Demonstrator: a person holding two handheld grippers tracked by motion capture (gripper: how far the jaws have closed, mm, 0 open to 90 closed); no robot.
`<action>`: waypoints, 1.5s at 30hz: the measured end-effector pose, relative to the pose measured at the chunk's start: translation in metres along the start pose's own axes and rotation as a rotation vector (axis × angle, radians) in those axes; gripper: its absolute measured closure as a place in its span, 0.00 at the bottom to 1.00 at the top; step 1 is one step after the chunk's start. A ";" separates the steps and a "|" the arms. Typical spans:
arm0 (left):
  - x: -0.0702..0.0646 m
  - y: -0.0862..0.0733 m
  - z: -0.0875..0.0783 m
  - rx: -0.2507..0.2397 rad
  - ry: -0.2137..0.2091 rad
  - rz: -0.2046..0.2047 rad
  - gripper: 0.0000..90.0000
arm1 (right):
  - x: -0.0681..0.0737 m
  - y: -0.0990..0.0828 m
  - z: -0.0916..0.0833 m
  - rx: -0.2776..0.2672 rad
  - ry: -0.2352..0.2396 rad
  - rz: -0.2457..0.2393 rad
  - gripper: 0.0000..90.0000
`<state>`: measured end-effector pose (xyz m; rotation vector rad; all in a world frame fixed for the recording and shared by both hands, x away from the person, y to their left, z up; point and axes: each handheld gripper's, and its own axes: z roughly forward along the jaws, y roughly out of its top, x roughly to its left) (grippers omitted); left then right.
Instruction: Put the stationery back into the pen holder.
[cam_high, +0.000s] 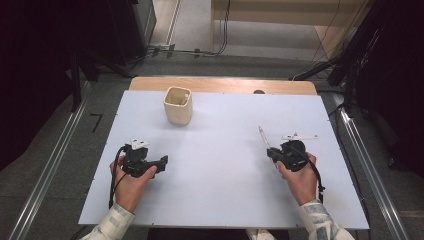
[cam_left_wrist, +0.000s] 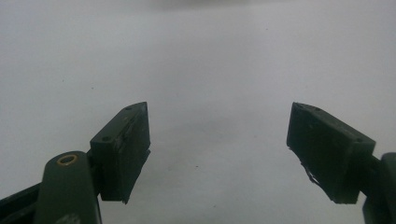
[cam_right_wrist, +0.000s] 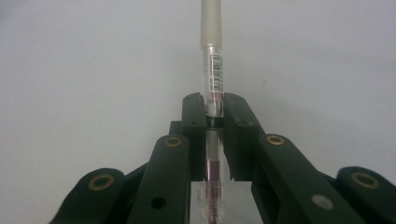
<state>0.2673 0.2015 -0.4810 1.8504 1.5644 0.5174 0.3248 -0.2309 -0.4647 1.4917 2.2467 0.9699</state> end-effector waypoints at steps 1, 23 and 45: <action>0.000 0.000 0.000 -0.001 0.000 -0.002 0.24 | 0.003 0.002 0.002 -0.004 0.010 -0.005 0.87; 0.002 -0.003 -0.001 -0.016 -0.011 -0.013 0.24 | 0.062 0.053 0.040 -0.102 0.133 -0.066 0.87; 0.003 -0.007 0.000 -0.012 -0.030 -0.008 0.24 | 0.121 0.116 0.071 -0.195 0.227 -0.137 0.87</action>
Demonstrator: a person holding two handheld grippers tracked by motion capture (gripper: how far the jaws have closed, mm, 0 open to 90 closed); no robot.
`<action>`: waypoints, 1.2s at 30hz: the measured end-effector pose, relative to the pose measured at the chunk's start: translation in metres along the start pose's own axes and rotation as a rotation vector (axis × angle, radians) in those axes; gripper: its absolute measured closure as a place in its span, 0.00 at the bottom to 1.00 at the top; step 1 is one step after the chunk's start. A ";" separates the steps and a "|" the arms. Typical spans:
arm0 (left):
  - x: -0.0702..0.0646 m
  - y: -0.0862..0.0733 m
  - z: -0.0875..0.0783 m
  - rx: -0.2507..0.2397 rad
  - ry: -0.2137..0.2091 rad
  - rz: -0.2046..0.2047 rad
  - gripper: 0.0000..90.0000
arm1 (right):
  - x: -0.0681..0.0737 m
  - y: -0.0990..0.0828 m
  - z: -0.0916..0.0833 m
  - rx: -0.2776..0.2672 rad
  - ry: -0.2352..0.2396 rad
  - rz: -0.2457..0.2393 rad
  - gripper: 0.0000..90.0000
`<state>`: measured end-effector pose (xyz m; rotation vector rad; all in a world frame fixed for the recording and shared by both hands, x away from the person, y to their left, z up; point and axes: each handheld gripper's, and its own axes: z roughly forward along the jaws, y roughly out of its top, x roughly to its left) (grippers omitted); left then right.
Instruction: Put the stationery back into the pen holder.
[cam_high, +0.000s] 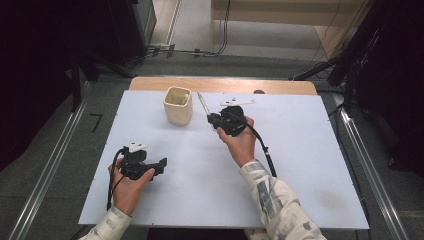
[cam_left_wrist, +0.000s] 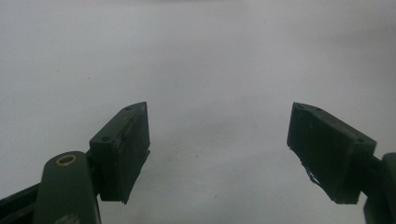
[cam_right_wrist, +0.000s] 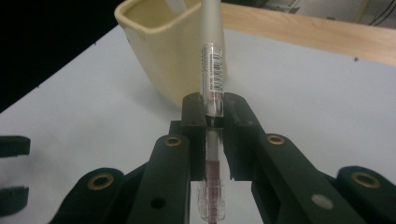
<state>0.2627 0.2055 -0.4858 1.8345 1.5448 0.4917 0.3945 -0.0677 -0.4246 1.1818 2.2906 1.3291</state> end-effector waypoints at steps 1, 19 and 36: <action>0.000 0.000 0.000 0.000 -0.002 0.000 0.24 | 0.001 0.004 0.002 -0.006 0.007 0.000 0.87; 0.003 -0.001 0.000 -0.001 -0.014 -0.003 0.24 | 0.020 0.040 0.036 -0.058 0.061 -0.007 0.87; 0.003 -0.001 0.000 -0.003 -0.018 0.005 0.24 | 0.041 0.065 0.075 -0.079 0.102 -0.049 0.87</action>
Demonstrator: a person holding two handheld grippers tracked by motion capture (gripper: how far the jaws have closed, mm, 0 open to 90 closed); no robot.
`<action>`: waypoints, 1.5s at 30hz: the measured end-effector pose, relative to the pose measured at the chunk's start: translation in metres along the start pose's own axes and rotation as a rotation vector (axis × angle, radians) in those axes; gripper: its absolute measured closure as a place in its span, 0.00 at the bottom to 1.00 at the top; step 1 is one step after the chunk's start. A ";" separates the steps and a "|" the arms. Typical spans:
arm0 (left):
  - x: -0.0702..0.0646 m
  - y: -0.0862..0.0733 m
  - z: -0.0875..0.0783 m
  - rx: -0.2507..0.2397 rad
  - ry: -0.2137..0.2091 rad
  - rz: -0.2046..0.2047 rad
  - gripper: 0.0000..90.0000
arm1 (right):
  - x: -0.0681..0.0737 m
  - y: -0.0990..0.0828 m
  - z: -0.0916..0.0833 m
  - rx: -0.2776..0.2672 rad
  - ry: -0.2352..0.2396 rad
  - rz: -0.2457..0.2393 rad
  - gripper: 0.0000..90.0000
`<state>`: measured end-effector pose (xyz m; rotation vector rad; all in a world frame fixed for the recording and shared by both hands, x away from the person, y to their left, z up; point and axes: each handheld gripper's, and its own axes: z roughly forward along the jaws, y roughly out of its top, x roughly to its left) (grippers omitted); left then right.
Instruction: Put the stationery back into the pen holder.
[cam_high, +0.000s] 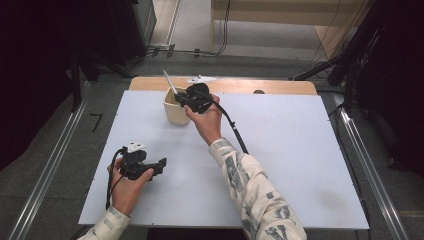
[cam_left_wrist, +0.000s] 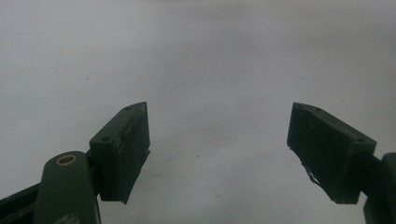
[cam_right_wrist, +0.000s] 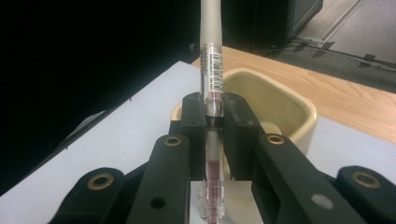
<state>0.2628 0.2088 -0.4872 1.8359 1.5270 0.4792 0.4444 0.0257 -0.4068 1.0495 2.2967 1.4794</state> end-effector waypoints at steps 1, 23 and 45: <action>0.000 0.000 0.000 0.002 0.000 0.002 0.24 | 0.000 0.001 0.003 -0.002 0.002 -0.003 0.87; -0.001 -0.002 0.002 0.010 -0.013 0.016 0.24 | -0.006 0.009 0.032 -0.027 -0.027 -0.036 0.87; -0.004 -0.003 0.004 0.017 -0.012 0.029 0.24 | -0.003 -0.006 0.013 -0.018 -0.050 -0.083 0.77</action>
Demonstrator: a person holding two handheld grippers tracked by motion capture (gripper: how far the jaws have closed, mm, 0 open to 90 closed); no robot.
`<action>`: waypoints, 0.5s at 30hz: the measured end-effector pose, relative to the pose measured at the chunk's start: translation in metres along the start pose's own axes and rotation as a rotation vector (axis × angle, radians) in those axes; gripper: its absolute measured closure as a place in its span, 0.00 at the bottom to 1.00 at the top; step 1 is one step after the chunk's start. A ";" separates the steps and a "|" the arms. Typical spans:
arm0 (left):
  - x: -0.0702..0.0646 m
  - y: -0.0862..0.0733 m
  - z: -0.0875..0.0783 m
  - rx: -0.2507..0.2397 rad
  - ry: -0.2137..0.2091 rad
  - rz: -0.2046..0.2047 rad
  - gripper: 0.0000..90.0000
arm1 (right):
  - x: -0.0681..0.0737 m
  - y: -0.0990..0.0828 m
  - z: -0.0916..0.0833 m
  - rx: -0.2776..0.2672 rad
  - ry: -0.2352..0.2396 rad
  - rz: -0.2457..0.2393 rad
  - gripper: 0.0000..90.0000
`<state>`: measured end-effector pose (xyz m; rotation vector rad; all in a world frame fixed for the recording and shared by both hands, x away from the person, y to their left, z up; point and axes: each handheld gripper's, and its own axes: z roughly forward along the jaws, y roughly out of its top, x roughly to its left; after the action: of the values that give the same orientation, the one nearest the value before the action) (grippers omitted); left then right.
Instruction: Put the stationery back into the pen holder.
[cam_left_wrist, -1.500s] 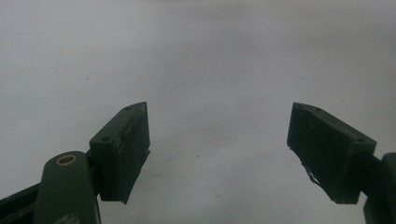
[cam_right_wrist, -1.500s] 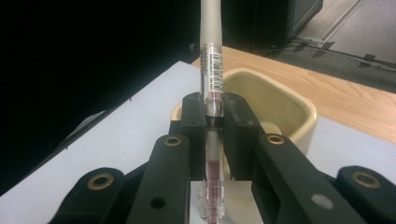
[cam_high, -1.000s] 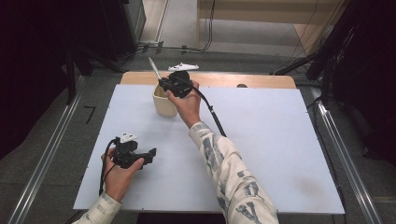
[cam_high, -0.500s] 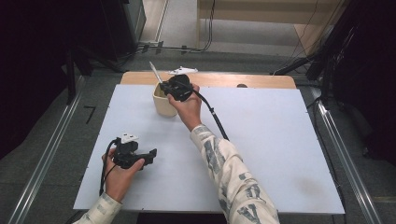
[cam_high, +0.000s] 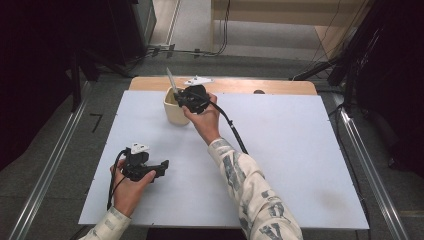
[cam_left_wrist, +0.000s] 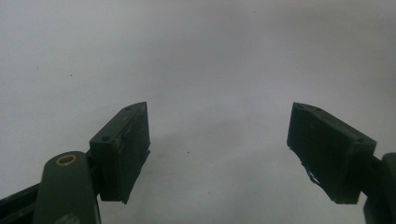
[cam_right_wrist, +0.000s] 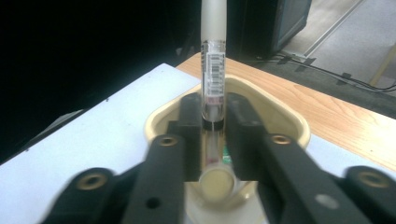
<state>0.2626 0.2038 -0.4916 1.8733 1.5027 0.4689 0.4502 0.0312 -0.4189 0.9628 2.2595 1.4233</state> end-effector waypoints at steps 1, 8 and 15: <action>0.000 0.000 0.000 0.000 0.001 0.000 0.24 | 0.000 0.000 0.000 0.007 0.001 -0.006 0.76; -0.001 0.000 0.000 0.003 0.003 0.003 0.24 | -0.001 -0.006 -0.004 0.018 0.000 0.005 0.70; -0.002 0.000 0.001 0.006 0.005 0.002 0.24 | -0.001 -0.009 -0.010 0.015 0.012 0.006 0.66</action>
<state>0.2623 0.2021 -0.4919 1.8794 1.5070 0.4713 0.4421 0.0209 -0.4225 0.9691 2.2806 1.4200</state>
